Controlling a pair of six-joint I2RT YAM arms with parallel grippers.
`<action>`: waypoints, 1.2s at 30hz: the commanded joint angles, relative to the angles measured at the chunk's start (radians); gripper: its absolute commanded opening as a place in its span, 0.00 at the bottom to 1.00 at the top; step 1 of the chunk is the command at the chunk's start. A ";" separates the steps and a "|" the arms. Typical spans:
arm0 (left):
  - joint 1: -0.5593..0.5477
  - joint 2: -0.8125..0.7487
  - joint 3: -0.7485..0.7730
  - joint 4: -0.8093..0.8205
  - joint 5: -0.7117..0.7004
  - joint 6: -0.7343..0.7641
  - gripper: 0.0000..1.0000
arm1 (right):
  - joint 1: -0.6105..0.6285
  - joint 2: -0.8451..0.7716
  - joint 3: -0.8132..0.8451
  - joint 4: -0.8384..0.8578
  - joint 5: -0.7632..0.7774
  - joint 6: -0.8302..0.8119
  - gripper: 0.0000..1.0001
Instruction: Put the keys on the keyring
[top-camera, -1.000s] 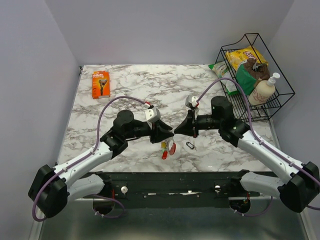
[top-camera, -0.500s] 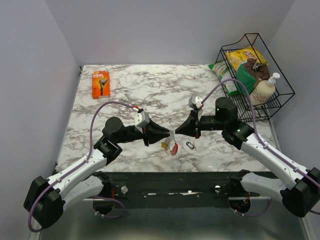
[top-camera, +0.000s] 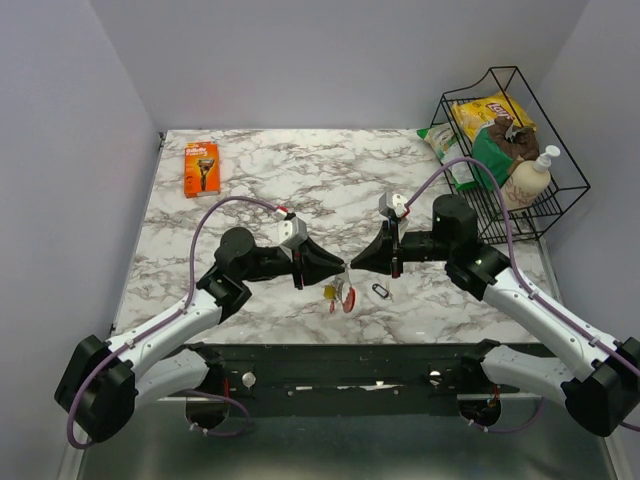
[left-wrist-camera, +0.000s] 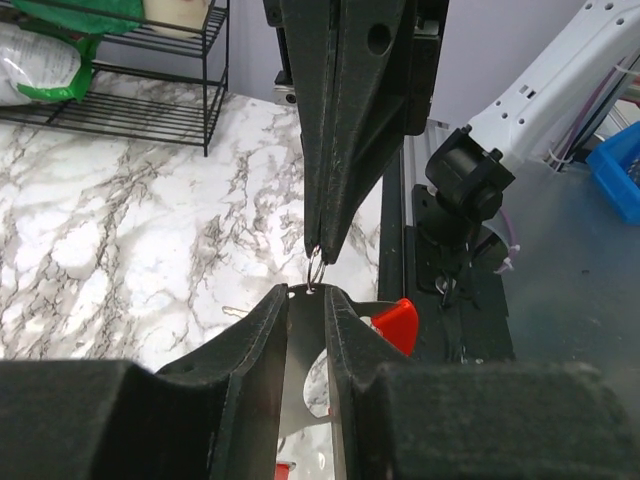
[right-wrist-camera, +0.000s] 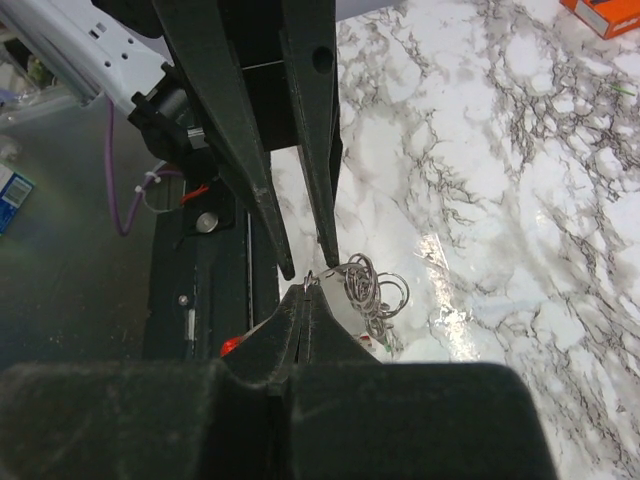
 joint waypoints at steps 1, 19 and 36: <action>0.006 0.024 0.034 0.028 0.033 -0.012 0.32 | 0.004 -0.023 0.007 0.041 -0.033 0.012 0.00; 0.006 0.074 0.057 0.083 0.073 -0.045 0.30 | 0.004 -0.014 -0.001 0.056 -0.027 0.012 0.00; 0.002 0.096 0.079 0.072 0.085 -0.036 0.00 | 0.006 0.003 -0.007 0.059 -0.030 0.012 0.00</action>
